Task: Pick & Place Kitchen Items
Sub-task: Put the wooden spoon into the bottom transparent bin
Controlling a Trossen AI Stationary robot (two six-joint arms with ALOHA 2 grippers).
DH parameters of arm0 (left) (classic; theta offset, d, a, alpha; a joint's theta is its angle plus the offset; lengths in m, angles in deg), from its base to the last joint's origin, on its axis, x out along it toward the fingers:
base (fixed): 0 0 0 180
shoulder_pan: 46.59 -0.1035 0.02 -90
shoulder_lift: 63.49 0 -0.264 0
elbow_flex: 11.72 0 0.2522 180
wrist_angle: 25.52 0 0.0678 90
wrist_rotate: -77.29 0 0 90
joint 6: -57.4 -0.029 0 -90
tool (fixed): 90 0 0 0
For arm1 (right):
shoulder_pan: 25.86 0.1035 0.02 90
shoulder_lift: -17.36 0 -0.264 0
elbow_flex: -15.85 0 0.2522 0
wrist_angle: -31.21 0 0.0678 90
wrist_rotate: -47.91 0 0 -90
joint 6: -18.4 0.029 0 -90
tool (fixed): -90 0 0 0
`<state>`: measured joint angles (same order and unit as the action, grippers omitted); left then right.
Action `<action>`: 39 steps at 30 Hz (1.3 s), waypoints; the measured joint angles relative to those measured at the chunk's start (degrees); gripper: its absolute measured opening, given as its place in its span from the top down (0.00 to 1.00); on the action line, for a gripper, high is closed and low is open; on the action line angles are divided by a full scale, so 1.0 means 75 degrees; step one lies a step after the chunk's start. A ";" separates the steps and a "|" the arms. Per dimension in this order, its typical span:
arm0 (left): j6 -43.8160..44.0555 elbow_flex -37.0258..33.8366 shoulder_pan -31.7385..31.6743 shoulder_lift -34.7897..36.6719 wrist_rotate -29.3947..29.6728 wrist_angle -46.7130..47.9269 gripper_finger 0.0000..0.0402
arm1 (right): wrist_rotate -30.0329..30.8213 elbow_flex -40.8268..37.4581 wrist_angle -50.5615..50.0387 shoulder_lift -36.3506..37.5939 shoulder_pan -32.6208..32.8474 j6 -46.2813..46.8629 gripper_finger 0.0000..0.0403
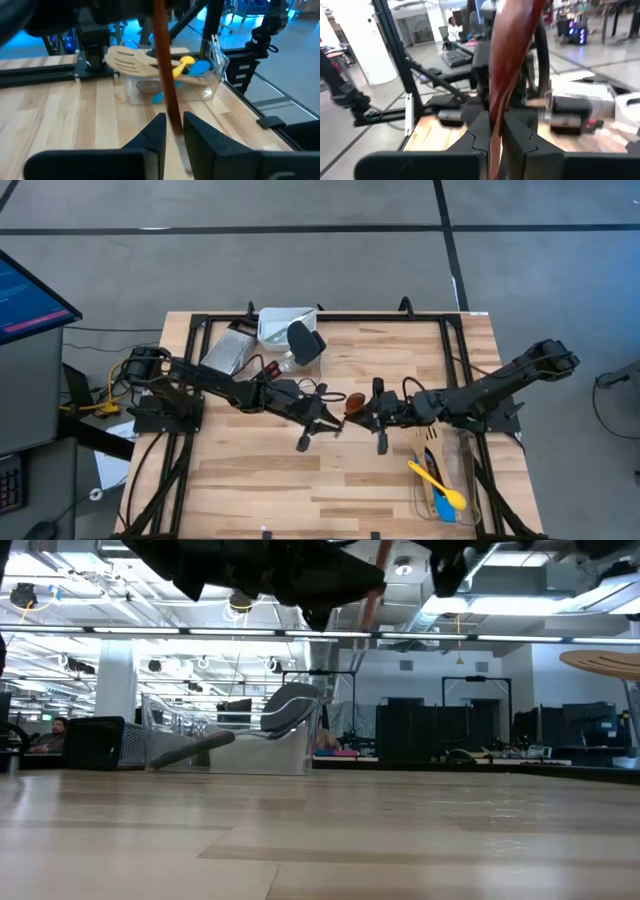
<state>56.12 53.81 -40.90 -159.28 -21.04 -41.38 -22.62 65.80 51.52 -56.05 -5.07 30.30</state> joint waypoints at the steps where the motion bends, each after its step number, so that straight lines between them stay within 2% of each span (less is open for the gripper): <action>1: 0.0000 0.0005 -0.0006 0.0055 0.0004 0.0041 0.87 | -0.0023 -0.0006 -0.0270 0.0160 0.0023 0.0078 0.96; 4: 0.0000 0.0011 -0.0037 0.0155 0.0245 0.0215 0.83 | -0.0028 -0.0006 -0.1171 0.0629 0.0085 0.0467 0.96; 9: 0.0000 0.0003 -0.0173 0.0256 0.0910 0.0683 0.77 | 0.0740 -0.0012 -0.2273 0.1399 0.0405 0.0909 0.96; 13: 0.0001 0.0003 -0.0359 0.0254 0.0932 0.0724 0.75 | 0.0837 -0.0012 -0.2871 0.2126 0.0755 0.1448 0.96; 15: 0.0005 0.0003 -0.0430 0.0254 0.0932 0.0758 0.75 | 0.1167 0.0054 -0.3387 0.2491 0.0983 0.1755 0.96; 21: 0.0023 0.0003 -0.0477 0.0254 0.0926 0.0749 0.76 | 0.2950 0.1279 -0.7126 0.3019 0.1787 0.3506 0.96; 25: 0.0029 0.0003 -0.0474 0.0254 0.0923 0.0752 0.76 | 0.3548 0.2327 -0.9661 0.2847 0.2247 0.5245 0.96; 32: 0.0031 0.0003 -0.0474 0.0251 0.0920 0.0755 0.76 | 0.3470 0.3485 -1.3074 0.2102 0.2824 0.8423 0.96; 36: 0.0032 0.0003 -0.0474 0.0248 0.0917 0.0758 0.76 | 0.2954 0.3643 -1.4313 0.1625 0.3201 1.0143 0.96; 39: 0.0023 0.0003 -0.0471 0.0245 0.0917 0.0758 0.76 | 0.2674 0.3643 -1.4692 0.1386 0.3571 1.1127 0.96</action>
<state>56.29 53.83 -44.44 -157.44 -14.16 -35.70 -2.57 93.12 -58.67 -45.66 21.71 113.75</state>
